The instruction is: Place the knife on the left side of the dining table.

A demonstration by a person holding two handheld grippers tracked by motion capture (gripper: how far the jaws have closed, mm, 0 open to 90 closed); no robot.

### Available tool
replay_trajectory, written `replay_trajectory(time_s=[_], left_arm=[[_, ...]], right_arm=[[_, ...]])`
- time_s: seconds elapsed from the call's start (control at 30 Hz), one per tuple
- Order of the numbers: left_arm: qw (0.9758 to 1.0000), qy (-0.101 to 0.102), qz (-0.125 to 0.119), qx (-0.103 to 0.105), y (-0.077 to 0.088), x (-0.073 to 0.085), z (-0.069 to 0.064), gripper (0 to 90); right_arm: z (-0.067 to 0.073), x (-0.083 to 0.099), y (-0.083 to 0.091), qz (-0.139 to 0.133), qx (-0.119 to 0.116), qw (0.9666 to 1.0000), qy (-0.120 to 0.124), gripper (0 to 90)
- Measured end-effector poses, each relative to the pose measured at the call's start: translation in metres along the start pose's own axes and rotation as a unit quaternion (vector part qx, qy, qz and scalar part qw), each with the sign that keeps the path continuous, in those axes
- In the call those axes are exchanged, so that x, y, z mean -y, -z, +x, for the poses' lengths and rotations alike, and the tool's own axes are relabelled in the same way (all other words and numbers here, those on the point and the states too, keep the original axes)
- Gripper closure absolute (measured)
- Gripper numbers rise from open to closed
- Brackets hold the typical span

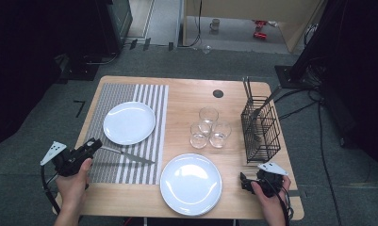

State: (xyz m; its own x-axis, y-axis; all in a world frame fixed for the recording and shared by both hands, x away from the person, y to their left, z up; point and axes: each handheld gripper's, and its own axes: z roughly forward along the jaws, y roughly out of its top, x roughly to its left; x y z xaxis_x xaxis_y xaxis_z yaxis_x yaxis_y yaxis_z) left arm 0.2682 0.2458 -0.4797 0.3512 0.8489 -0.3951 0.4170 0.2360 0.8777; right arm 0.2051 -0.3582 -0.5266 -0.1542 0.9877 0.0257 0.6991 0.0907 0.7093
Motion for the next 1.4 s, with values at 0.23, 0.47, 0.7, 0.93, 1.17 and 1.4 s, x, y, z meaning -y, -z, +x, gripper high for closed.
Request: replay_trajectory(time_s=[0.23, 0.47, 0.7, 0.93, 1.17, 1.4], left_arm=[[0.9999, 0.014, 0.007, 0.002, 0.0, 0.005, 0.008, 64.8], [0.9995, 0.025, 0.021, -0.005, -0.002, 0.009, 0.016, 63.0], [0.999, 0.028, 0.032, -0.009, -0.002, 0.013, 0.023, 62.3], [0.9953, 0.054, 0.069, -0.04, -0.007, 0.021, 0.035, 62.9], [0.9893, 0.084, 0.09, -0.078, -0.009, 0.024, 0.042, 56.4], [0.9888, -0.005, 0.113, -0.098, -0.019, 0.026, 0.023, 51.9]], right_arm=[[0.0, 0.0, 0.0, 0.0, 0.0, 1.0, 0.0, 0.0], [0.0, 0.0, 0.0, 0.0, 0.0, 1.0, 0.0, 0.0], [0.0, 0.0, 0.0, 0.0, 0.0, 1.0, 0.0, 0.0], [0.0, 0.0, 0.0, 0.0, 0.0, 1.0, 0.0, 0.0], [0.0, 0.0, 0.0, 0.0, 0.0, 1.0, 0.0, 0.0], [0.0, 0.0, 0.0, 0.0, 0.0, 1.0, 0.0, 0.0]])
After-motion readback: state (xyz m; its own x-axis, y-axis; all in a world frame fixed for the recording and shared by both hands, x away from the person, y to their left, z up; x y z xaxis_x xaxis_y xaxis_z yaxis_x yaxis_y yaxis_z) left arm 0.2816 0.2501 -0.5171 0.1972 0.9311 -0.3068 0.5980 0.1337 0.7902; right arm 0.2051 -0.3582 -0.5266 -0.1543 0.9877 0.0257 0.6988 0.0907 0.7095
